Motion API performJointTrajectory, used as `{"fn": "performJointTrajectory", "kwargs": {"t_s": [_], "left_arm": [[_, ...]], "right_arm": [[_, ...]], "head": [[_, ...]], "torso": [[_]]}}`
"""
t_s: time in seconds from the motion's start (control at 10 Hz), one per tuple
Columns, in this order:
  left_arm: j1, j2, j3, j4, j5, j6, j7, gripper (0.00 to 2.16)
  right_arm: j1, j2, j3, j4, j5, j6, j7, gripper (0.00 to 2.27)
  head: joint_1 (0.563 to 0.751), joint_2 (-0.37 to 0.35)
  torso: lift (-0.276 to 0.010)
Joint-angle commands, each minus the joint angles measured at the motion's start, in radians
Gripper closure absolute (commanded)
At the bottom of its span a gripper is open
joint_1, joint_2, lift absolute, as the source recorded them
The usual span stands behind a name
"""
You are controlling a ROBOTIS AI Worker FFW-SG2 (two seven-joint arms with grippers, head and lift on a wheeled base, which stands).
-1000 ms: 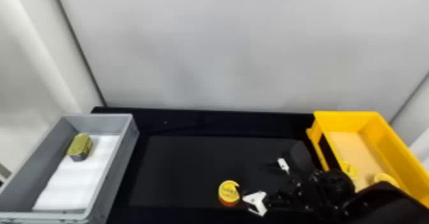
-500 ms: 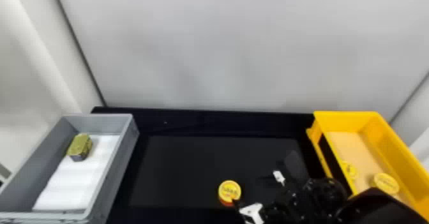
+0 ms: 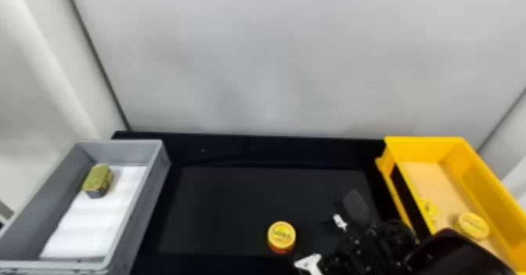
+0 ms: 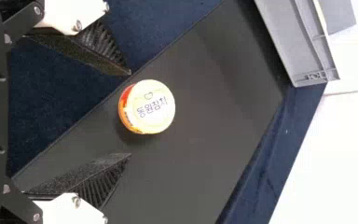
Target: Pick up the round yellow can and place it in the yellow rectangular box
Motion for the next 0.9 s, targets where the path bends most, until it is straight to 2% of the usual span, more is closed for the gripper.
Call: {"fn": "performJointTrajectory", "kwargs": {"t_s": [0.0,0.3,0.8], "left_arm": [[-0.001,-0.003,0.0,0.001,-0.002,-0.004,-0.001,0.03],[-0.004,-0.003,0.0,0.003,-0.005,-0.008,-0.003,0.03],[-0.007,-0.003,0.0,0.006,-0.007,-0.01,-0.008,0.03]], "right_arm": [[-0.024,0.01,0.027,0.051,0.001,-0.021,0.0,0.2],[-0.046,0.019,0.047,0.102,0.001,-0.041,-0.012,0.2],[-0.127,0.076,0.084,0.234,0.001,-0.115,-0.023,0.2]], "head": [[0.686,0.014],[0.686,0.014],[0.686,0.014]], "torso": [[-0.056],[-0.056],[-0.056]]}}
